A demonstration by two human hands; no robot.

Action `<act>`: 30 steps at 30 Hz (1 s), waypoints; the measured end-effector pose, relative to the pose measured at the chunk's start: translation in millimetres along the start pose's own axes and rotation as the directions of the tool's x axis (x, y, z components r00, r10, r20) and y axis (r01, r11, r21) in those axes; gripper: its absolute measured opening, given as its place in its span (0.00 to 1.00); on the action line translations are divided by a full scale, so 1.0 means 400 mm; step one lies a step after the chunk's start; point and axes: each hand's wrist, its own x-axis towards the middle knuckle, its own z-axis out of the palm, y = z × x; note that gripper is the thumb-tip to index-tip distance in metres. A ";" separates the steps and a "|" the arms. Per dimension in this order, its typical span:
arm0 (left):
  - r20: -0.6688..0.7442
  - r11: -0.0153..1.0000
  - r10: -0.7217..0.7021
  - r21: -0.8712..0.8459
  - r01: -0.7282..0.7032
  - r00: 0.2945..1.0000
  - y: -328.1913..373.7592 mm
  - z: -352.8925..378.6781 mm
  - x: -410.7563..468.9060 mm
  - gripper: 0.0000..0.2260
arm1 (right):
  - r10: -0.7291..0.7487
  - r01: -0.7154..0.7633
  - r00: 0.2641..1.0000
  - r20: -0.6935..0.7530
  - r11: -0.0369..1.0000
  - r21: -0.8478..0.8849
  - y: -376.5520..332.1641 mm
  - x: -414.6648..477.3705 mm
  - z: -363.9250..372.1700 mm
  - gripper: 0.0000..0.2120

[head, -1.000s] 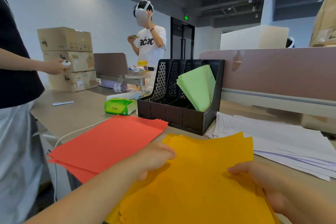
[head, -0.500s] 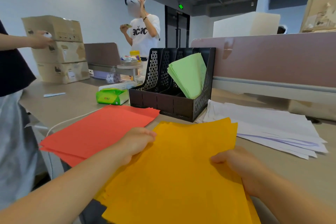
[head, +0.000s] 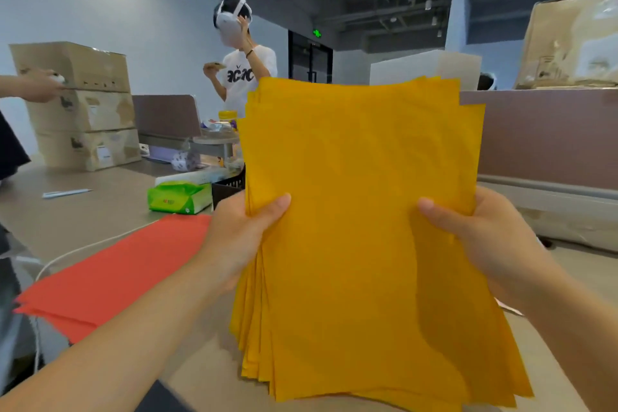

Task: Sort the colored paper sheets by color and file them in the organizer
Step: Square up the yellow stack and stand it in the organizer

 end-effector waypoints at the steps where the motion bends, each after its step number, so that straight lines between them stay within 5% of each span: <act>1: -0.007 0.997 0.071 0.011 -0.071 0.997 0.030 0.017 0.000 0.13 | -0.051 0.051 0.998 -0.025 0.999 -0.010 -0.018 0.002 -0.010 0.07; 7: 0.012 0.940 0.337 0.045 -0.337 0.941 0.134 0.093 -0.020 0.07 | -0.253 0.258 0.959 -0.129 0.966 0.023 -0.067 0.007 -0.025 0.10; 13: -0.012 0.962 0.180 -0.208 -0.178 0.984 0.102 0.089 0.004 0.13 | -0.111 0.115 0.993 -0.032 0.960 0.255 -0.053 0.019 -0.044 0.18; 18: 0.013 0.973 0.163 -0.170 -0.159 0.987 0.084 0.071 0.013 0.24 | -0.072 0.070 0.997 0.000 0.964 0.258 -0.042 0.027 -0.046 0.14; 23: 0.029 0.961 0.162 -0.230 -0.151 0.986 0.094 0.078 0.007 0.15 | -0.126 0.127 0.992 -0.023 0.961 0.245 -0.042 0.026 -0.044 0.16; 30: -0.081 0.907 0.416 -0.040 -0.420 0.906 0.165 0.098 -0.002 0.11 | -0.392 0.411 0.909 -0.140 0.900 0.148 -0.088 0.011 -0.042 0.11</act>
